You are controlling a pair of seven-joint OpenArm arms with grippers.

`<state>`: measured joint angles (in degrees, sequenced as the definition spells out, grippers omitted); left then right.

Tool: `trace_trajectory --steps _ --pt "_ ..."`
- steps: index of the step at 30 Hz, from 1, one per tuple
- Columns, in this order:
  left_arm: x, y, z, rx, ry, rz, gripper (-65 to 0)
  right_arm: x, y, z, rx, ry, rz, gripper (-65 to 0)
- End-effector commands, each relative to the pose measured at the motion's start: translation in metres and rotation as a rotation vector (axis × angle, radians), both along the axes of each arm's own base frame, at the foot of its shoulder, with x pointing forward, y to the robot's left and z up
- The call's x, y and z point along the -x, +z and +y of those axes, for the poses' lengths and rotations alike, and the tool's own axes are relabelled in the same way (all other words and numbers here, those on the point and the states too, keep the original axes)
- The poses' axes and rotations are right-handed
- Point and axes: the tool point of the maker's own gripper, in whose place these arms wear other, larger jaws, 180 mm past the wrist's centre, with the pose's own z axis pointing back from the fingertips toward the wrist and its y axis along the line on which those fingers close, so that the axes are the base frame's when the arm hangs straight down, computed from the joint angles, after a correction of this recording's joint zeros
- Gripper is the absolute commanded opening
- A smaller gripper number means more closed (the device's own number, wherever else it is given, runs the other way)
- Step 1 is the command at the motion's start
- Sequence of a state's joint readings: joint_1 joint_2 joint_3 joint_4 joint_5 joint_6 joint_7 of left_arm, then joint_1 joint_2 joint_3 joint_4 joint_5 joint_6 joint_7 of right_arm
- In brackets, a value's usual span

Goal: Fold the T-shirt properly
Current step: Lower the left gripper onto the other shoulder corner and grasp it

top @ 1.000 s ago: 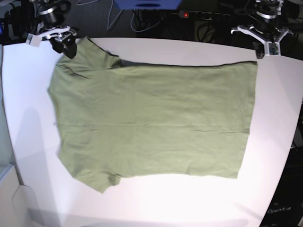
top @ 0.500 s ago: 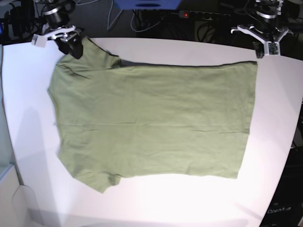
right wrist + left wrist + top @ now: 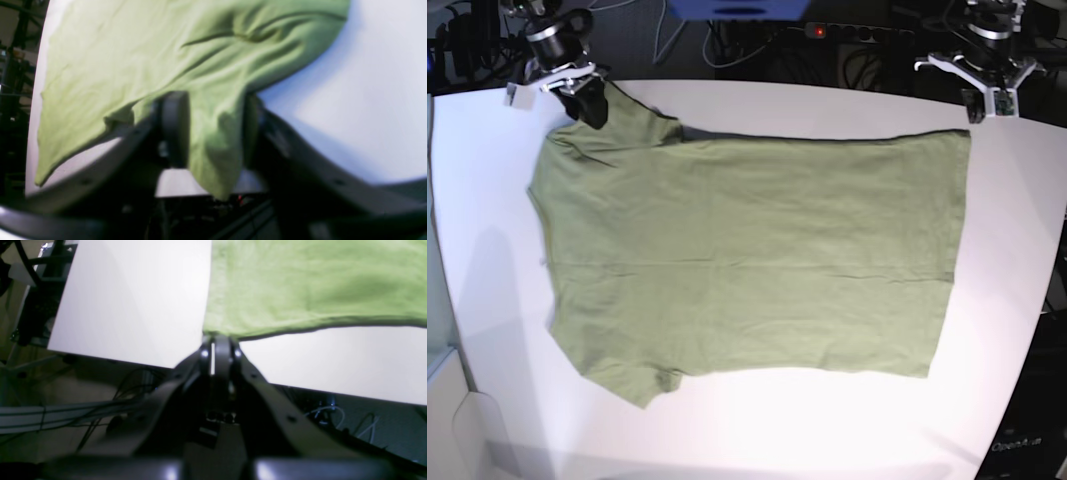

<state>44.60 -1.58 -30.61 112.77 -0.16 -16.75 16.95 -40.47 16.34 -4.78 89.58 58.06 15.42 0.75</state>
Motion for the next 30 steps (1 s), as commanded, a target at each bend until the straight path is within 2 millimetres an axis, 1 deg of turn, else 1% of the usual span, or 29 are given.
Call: trace_trajectory --steps 1,4,6,8,12,14,17,18,20,22,24,27,30 --pt "-0.002 0.007 0.002 -0.013 -0.006 -0.025 -64.4 0.002 0.001 -0.003 0.003 -0.005 0.004 -48.8" --pt "-0.002 0.007 0.002 -0.013 -0.006 -0.025 -64.4 0.002 0.001 -0.003 0.003 -0.005 0.004 -57.5" --pt "-0.003 0.007 0.003 -0.012 -0.007 -0.028 -64.4 0.002 0.001 -0.003 0.003 -0.005 0.004 -60.4" --pt "-0.007 0.009 0.003 -0.01 -0.006 -0.035 -64.4 0.002 0.001 -0.003 0.005 -0.003 0.004 -62.2" --pt "-0.011 0.002 0.005 -0.002 0.011 0.01 -63.8 0.002 0.001 -0.003 0.005 -0.003 0.004 -62.4" --pt "-0.015 0.001 0.006 0.0 0.018 0.018 -58.5 0.002 0.001 -0.003 0.005 -0.003 0.004 -62.4" --pt "-0.014 0.003 0.014 -0.008 0.044 0.018 -43.4 0.002 0.001 -0.003 0.005 -0.003 0.004 -62.4" --pt "-0.016 0.004 0.012 -0.003 0.028 0.014 -38.3 0.002 0.001 -0.003 0.005 -0.003 0.004 -62.4" --pt "-0.021 0.006 0.005 0.032 -0.015 0.003 -32.2 0.002 0.001 -0.003 0.005 -0.003 0.004 -62.4" --pt "-0.022 0.011 0.007 0.052 -0.03 -0.02 -30.5 0.002 0.001 -0.004 0.006 -0.004 0.003 -62.4" --pt "-0.021 0.012 0.011 0.06 -0.025 -0.018 -30.5 0.002 0.001 -0.004 0.006 -0.004 0.003 -62.4" --pt "-0.022 0.0 0.022 0.065 -0.019 0.054 -30.5 0.002 0.001 -0.004 0.006 -0.004 0.003 -62.2" --pt "-0.019 -0.019 0.045 0.071 0.062 0.146 -30.5 0.002 0.001 -0.004 0.006 -0.004 0.003 -62.2"
